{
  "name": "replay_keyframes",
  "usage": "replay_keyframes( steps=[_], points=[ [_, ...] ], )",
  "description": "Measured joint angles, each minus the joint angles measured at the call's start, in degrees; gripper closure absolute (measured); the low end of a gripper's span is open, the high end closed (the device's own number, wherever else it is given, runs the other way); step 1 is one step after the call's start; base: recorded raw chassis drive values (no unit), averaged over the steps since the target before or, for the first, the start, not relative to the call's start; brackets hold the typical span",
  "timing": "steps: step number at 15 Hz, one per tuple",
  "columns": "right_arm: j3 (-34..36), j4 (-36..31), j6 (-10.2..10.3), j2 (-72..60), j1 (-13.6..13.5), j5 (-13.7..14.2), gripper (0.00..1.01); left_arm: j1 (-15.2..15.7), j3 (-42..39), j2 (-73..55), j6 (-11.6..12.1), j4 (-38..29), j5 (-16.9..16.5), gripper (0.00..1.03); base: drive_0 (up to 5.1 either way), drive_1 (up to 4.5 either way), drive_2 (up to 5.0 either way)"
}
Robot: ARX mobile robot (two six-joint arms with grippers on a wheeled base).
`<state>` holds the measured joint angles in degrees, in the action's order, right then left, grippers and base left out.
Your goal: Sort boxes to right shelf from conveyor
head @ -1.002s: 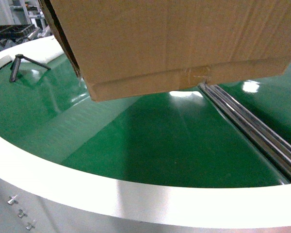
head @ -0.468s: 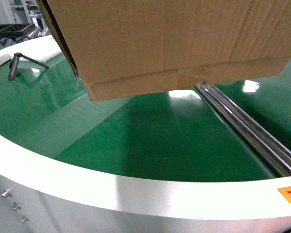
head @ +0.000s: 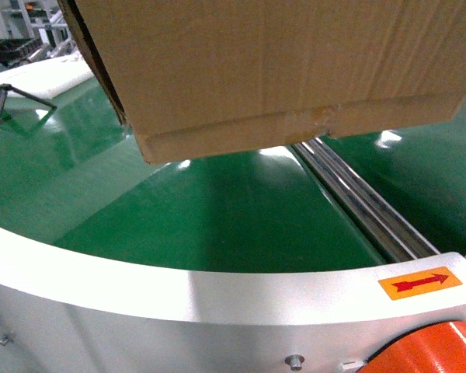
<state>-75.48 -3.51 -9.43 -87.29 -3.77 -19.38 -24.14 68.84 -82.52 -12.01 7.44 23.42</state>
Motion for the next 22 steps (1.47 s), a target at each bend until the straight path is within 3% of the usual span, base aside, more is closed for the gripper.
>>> replay_keyframes(
  steps=[22],
  points=[
    [0.0, 0.0, 0.02, 0.0, 0.33, -0.11, 0.99, -0.17, -0.02, -0.02, 0.0, -0.09, -0.15, 1.01, -1.6, -1.55, -1.6]
  ],
)
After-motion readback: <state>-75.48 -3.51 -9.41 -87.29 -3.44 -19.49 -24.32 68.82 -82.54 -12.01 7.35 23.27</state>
